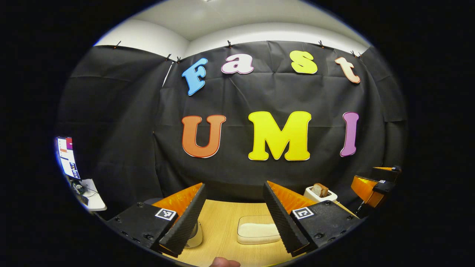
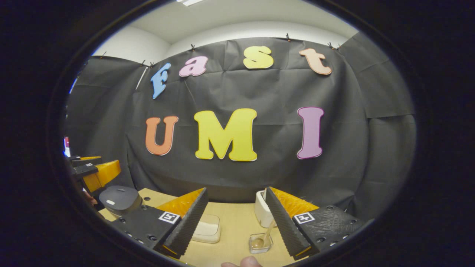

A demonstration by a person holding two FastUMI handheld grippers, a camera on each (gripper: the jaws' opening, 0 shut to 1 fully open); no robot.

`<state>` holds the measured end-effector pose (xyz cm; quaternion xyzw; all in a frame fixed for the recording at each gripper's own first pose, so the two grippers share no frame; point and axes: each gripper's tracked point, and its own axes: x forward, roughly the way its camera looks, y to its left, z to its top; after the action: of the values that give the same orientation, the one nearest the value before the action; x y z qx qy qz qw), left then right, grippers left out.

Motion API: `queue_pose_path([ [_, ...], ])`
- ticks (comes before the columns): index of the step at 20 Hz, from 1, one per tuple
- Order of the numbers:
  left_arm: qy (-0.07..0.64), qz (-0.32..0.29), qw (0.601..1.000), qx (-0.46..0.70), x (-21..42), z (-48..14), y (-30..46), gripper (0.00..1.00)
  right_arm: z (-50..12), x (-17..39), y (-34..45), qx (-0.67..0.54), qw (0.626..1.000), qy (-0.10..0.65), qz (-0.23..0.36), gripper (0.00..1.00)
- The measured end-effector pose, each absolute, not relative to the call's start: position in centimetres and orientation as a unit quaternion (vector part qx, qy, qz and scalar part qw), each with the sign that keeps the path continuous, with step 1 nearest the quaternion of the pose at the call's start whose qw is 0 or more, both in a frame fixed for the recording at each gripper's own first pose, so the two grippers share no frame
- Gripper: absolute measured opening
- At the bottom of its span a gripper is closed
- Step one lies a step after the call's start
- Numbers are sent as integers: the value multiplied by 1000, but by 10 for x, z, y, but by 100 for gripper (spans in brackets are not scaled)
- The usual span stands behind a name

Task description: Close the left gripper, press the button to open the rice cooker; take a wooden spoon from the chopstick holder with the right hand, scoop a spoonful of rice and pour it into the rice cooker, then put the wooden spoon back into the chopstick holder.

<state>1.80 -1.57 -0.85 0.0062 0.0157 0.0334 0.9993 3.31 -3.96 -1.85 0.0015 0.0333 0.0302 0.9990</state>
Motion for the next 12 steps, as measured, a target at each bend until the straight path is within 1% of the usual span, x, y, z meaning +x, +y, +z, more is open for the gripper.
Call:
queue_pose_path([
  [1,19,40,999,8,18,-11,-9,97,-21,34,-39,1,999,36,31,95],
  [2,25,46,999,10,18,-16,0,98,-22,35,-39,1,999,39,33,97],
  [5,59,86,995,-3,13,-40,40,98,-35,39,-36,1,998,58,39,97],
  [7,82,116,990,-6,7,-55,70,98,-41,41,-34,-4,997,68,42,95],
  [11,126,151,980,1,-5,-83,118,98,-54,46,-21,-18,994,87,58,95],
  [12,140,155,978,0,-6,-91,126,98,-57,47,-18,-21,994,92,61,97],
])
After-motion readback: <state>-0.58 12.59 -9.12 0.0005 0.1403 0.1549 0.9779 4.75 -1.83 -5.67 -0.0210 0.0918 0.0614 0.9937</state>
